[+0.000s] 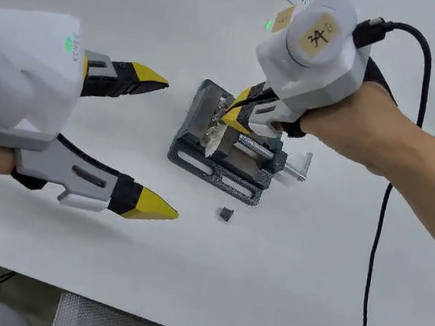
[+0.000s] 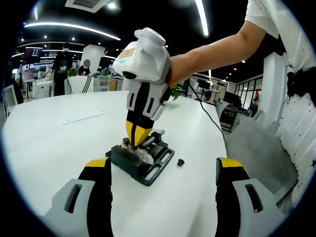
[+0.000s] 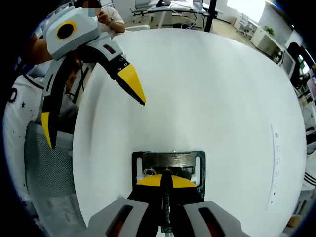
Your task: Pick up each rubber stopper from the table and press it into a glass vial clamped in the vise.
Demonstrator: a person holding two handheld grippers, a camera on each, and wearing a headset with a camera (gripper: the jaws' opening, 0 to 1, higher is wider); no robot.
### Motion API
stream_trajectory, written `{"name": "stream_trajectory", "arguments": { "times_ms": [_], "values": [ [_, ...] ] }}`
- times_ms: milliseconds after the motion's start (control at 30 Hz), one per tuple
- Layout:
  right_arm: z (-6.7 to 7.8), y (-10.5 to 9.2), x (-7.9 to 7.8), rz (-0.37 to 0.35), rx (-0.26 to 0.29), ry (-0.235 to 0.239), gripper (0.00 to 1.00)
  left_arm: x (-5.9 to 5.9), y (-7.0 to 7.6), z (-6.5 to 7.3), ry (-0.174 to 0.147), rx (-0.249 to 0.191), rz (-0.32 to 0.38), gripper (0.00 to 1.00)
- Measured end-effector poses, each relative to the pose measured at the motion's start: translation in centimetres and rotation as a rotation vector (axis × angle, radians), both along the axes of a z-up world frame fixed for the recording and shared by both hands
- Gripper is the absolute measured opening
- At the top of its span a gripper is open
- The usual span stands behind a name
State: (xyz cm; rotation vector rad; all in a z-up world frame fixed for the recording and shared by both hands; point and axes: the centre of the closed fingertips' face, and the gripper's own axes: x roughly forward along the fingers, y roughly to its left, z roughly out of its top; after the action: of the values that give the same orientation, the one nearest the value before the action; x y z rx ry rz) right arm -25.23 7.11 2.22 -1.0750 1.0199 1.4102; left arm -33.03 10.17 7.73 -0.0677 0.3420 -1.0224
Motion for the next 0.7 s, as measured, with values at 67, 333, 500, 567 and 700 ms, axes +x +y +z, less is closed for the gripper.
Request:
{"name": "stream_trajectory", "arguments": {
  "times_ms": [67,333,500,567,700],
  "values": [
    [0.00,0.04,-0.06,0.000,-0.002,0.003,0.00,-0.02,0.03,0.01,0.001,-0.001,0.000,0.86],
    [-0.14,0.14,-0.17,0.017,-0.019,0.001,0.00,0.19,-0.06,0.18,-0.005,-0.003,0.001,0.86],
    [-0.17,0.11,-0.07,0.024,-0.032,0.003,0.00,0.14,-0.31,0.22,-0.007,-0.002,-0.007,0.86],
    [-0.21,0.08,-0.08,0.036,-0.036,-0.006,0.00,0.10,-0.42,0.28,-0.008,-0.001,-0.010,0.86],
    [-0.11,0.07,-0.18,0.034,-0.037,-0.012,0.00,0.02,-0.62,0.59,-0.009,0.002,-0.013,0.85]
  ]
}}
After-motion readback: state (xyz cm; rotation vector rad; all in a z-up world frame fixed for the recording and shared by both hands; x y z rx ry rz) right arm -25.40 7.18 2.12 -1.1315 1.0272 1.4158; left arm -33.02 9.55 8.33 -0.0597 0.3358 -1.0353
